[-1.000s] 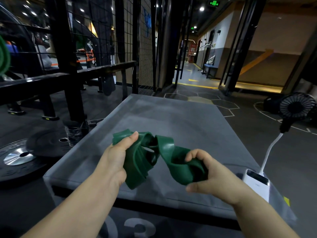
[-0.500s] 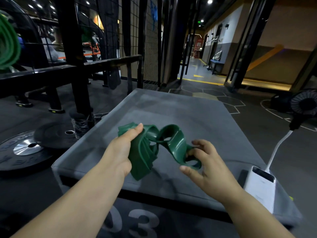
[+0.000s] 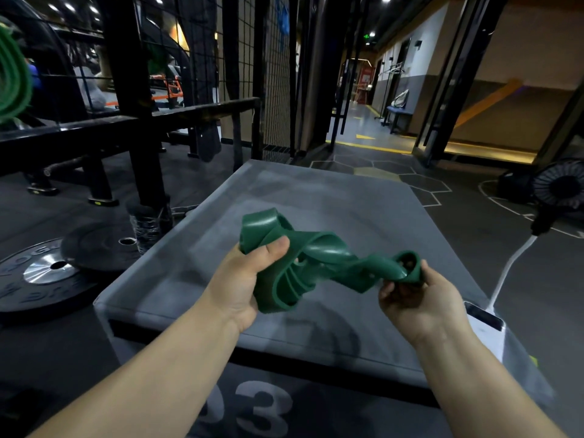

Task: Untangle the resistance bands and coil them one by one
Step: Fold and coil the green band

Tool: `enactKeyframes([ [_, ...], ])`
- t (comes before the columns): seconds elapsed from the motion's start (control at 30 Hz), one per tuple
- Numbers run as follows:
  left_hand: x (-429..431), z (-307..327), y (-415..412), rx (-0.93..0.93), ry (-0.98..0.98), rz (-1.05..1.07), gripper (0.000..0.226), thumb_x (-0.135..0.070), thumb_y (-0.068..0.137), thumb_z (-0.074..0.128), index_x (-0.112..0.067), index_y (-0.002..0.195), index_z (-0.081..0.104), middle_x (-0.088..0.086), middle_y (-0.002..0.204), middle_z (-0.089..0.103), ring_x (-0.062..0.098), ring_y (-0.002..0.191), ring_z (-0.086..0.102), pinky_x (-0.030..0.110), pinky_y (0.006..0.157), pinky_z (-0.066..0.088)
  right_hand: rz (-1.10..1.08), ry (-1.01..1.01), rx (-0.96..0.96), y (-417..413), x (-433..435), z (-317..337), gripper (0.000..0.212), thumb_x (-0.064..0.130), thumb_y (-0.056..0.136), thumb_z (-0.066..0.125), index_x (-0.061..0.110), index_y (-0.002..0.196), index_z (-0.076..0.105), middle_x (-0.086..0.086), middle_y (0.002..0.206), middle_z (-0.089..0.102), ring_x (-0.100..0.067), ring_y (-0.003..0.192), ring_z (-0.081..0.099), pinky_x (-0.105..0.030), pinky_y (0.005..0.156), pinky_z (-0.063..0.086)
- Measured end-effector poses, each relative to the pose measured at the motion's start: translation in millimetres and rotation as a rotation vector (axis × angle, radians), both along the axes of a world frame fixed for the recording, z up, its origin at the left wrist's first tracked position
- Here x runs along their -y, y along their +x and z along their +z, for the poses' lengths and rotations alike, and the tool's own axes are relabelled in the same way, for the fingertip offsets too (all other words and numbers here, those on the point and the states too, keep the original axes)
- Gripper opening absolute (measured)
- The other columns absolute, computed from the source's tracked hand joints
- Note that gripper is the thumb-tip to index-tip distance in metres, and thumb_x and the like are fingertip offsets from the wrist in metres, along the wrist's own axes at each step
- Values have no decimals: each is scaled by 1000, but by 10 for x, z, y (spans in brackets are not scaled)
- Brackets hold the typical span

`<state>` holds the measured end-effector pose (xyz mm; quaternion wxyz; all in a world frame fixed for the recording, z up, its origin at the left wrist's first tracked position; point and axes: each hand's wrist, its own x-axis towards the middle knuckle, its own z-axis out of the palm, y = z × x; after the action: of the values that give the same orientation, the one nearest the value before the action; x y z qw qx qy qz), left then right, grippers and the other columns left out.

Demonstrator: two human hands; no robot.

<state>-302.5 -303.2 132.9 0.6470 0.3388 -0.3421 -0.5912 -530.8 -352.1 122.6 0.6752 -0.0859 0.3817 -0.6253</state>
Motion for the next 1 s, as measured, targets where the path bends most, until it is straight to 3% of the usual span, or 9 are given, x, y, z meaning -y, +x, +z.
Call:
enactKeyframes([
  [0.07, -20, -15, -33, -7, -31, -36, 23, -17, 61, 80, -9, 82, 77, 13, 86, 75, 25, 77, 73, 34, 64, 59, -7, 24, 2, 30, -10, 14, 24, 35, 99, 49, 18, 86, 59, -2, 88, 63, -16, 72, 55, -24, 64, 40],
  [0.2, -30, -39, -65, -34, -19, -105, 65, -34, 28, 98, -9, 85, 78, 16, 93, 74, 28, 83, 73, 34, 66, 59, -6, 56, -125, 95, -55, -1, 20, 38, 94, 60, 20, 86, 61, 1, 82, 63, -13, 71, 56, -29, 71, 42],
  [0.37, -26, -19, -95, 8, 97, -123, 39, -21, 62, 75, -3, 97, 71, 19, 93, 73, 30, 78, 72, 36, 62, 59, 49, -143, -386, 168, -176, -29, 14, 26, 94, 62, 16, 85, 65, 2, 72, 71, -11, 77, 63, -32, 72, 49],
  [0.53, -31, -2, -73, 21, 111, -101, 29, -22, 64, 72, -6, 88, 76, 22, 96, 72, 33, 80, 71, 42, 69, 61, 164, -466, -731, 185, -236, -15, 17, 16, 95, 56, 11, 85, 67, 0, 72, 68, -12, 70, 61, -30, 74, 48],
  [0.63, -27, 8, -38, 4, 90, -103, 23, -23, 65, 71, -8, 82, 78, 19, 92, 73, 31, 78, 72, 39, 65, 60, 272, -559, -829, 126, -241, 10, 17, 24, 88, 60, 12, 81, 71, -3, 77, 69, -13, 75, 62, -33, 79, 47],
  [0.73, -26, 2, -19, -16, 76, -114, 28, -23, 66, 70, -5, 89, 75, 19, 93, 73, 30, 78, 72, 37, 63, 60, 366, -600, -874, 99, -252, 23, 13, 27, 80, 72, 18, 72, 70, 1, 69, 63, -10, 68, 56, -29, 72, 43],
  [0.87, -28, -1, -1, 22, 42, -146, 28, -21, 62, 78, -7, 87, 77, 20, 97, 72, 31, 82, 72, 38, 67, 60, 542, -473, -939, 143, -325, 74, 40, 40, 61, 82, 7, 78, 69, -5, 69, 70, -15, 62, 63, -21, 58, 47],
  [0.9, -28, 1, 4, 38, 25, -158, 35, -23, 56, 84, -8, 87, 77, 20, 97, 72, 31, 83, 72, 38, 68, 60, 607, -423, -917, 162, -346, 82, 41, 37, 64, 86, 4, 82, 70, -8, 73, 72, -16, 63, 67, -21, 58, 49],
  [1.0, -29, -4, 13, 66, 4, -188, 66, -34, 31, 97, -8, 89, 78, 20, 98, 72, 31, 84, 72, 37, 68, 60, 639, -310, -766, 201, -370, 80, 28, 25, 81, 69, 0, 94, 69, -11, 79, 74, -16, 65, 69, -24, 57, 51],
])
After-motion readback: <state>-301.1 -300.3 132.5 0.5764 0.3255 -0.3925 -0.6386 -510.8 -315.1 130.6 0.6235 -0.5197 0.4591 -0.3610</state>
